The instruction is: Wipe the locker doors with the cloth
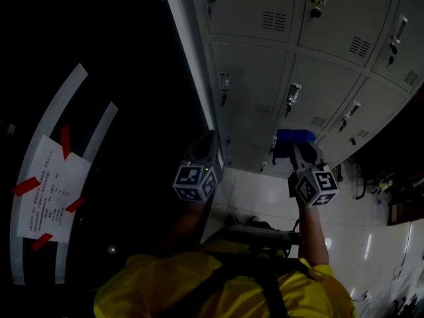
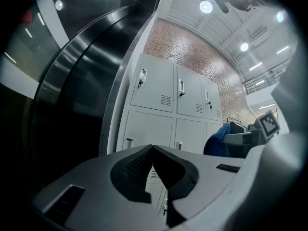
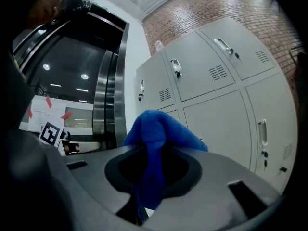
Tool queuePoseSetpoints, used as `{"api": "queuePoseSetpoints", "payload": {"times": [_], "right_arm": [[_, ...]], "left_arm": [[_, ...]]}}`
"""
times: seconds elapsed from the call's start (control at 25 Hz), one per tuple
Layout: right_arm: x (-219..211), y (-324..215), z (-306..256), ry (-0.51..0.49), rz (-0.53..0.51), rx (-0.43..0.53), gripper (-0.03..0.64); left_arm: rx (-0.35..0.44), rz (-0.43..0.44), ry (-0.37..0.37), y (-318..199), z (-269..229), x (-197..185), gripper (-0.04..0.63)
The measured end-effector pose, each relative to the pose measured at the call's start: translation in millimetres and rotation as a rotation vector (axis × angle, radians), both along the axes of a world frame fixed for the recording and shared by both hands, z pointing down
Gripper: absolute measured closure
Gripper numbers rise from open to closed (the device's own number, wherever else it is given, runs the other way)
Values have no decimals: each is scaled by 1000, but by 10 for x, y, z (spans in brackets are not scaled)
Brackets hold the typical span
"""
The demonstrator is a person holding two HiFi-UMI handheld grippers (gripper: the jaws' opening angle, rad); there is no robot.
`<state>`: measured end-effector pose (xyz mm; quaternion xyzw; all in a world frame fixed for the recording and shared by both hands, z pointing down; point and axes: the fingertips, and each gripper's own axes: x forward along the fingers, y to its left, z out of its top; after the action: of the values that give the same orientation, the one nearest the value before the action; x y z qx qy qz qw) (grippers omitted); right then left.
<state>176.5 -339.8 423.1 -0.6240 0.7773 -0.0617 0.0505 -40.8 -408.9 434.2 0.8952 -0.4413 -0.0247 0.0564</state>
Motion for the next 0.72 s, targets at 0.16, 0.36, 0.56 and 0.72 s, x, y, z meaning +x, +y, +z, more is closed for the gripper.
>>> {"api": "queuePoseSetpoints", "payload": {"times": [0.16, 0.36, 0.56, 0.72], "right_arm": [[11, -629, -313, 33, -8, 37, 543], [240, -1561, -752, 96, 41, 83, 543], [548, -2332, -779, 177, 112, 41, 543], [545, -2434, -771, 117, 110, 73, 543]], "left_arm": [[-19, 25, 30, -288, -46, 66, 601], [-3, 20, 28, -492, -135, -8, 601], [-3, -6, 17, -674, -150, -58, 601], [-8, -12, 10, -779, -123, -52, 601]]}}
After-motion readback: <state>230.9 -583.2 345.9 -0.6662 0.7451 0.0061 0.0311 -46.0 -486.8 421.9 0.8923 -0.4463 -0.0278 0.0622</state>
